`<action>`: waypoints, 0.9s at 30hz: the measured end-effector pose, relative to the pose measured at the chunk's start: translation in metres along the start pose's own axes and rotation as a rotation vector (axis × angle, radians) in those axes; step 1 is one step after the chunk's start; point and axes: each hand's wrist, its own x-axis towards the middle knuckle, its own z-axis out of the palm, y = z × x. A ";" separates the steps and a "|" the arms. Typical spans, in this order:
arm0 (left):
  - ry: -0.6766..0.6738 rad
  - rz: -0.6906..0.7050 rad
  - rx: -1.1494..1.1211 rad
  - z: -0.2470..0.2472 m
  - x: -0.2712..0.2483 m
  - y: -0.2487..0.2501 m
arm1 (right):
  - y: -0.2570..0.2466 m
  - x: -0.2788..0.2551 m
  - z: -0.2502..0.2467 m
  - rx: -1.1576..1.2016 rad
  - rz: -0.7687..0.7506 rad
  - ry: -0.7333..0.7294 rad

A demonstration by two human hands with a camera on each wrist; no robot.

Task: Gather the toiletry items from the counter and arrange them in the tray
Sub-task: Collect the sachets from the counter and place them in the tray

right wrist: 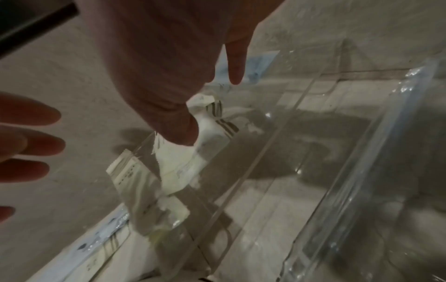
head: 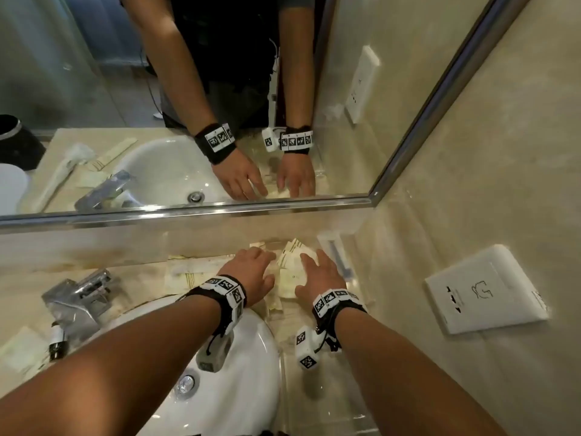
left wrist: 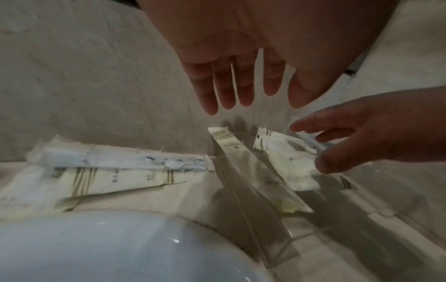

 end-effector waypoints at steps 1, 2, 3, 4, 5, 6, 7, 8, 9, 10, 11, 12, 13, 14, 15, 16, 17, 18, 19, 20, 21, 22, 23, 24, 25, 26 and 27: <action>-0.014 -0.004 -0.006 0.001 0.002 0.000 | 0.001 0.004 0.001 -0.009 -0.002 -0.022; -0.014 -0.016 -0.013 0.002 0.003 0.000 | 0.002 0.006 0.002 -0.018 0.012 -0.030; -0.013 -0.019 -0.012 0.004 0.004 -0.001 | 0.004 0.009 0.005 -0.036 0.017 -0.044; -0.021 -0.019 -0.011 0.006 0.005 -0.001 | 0.005 0.012 0.006 -0.049 0.018 -0.058; -0.025 -0.027 -0.014 0.007 0.007 -0.002 | 0.005 0.016 0.007 -0.059 0.022 -0.070; -0.030 -0.032 -0.023 0.007 0.007 -0.003 | 0.004 0.019 0.007 -0.069 0.023 -0.081; -0.034 -0.041 -0.031 0.009 0.008 -0.005 | 0.004 0.022 0.007 -0.076 0.024 -0.091; -0.035 -0.051 -0.045 0.010 0.007 -0.007 | 0.004 0.026 0.006 -0.081 0.024 -0.092; -0.041 -0.060 -0.049 0.012 0.006 -0.009 | 0.003 0.030 0.006 -0.086 0.025 -0.091; -0.046 -0.064 -0.048 0.014 0.004 -0.011 | 0.001 0.032 0.005 -0.096 0.024 -0.082; -0.052 -0.070 -0.051 0.016 0.003 -0.013 | 0.000 0.034 0.005 -0.107 0.027 -0.068; -0.053 -0.075 -0.055 0.018 0.002 -0.015 | -0.001 0.037 0.005 -0.118 0.033 -0.051; -0.058 -0.082 -0.056 0.019 0.002 -0.016 | -0.002 0.038 0.005 -0.121 0.044 -0.034; -0.061 -0.086 -0.055 0.020 0.001 -0.017 | -0.002 0.039 0.006 -0.117 0.059 -0.020; -0.064 -0.089 -0.056 0.021 0.000 -0.018 | -0.002 0.040 0.006 -0.110 0.072 -0.010; -0.067 -0.091 -0.058 0.021 0.000 -0.019 | -0.002 0.040 0.007 -0.108 0.085 0.002; -0.070 -0.094 -0.059 0.022 0.000 -0.020 | -0.001 0.041 0.007 -0.105 0.096 0.005; -0.074 -0.096 -0.061 0.022 0.000 -0.021 | -0.001 0.041 0.008 -0.099 0.106 0.008; -0.077 -0.097 -0.063 0.023 0.001 -0.021 | -0.001 0.042 0.008 -0.093 0.112 0.011; -0.077 -0.096 -0.067 0.023 0.001 -0.021 | -0.001 0.042 0.008 -0.088 0.114 0.013; -0.084 -0.097 -0.068 0.024 0.001 -0.022 | -0.002 0.043 0.008 -0.082 0.118 0.020; -0.091 -0.097 -0.071 0.025 0.002 -0.021 | -0.002 0.044 0.008 -0.074 0.121 0.028; -0.102 -0.098 -0.071 0.026 0.002 -0.021 | -0.003 0.045 0.007 -0.062 0.126 0.035; -0.113 -0.096 -0.069 0.028 0.002 -0.021 | -0.002 0.047 0.007 -0.043 0.133 0.038; -0.125 -0.096 -0.065 0.029 0.002 -0.021 | -0.002 0.047 0.007 -0.022 0.139 0.035; -0.134 -0.096 -0.064 0.031 0.002 -0.021 | -0.002 0.048 0.007 -0.003 0.151 0.027; -0.138 -0.095 -0.065 0.032 0.002 -0.022 | -0.001 0.048 0.007 0.011 0.165 0.021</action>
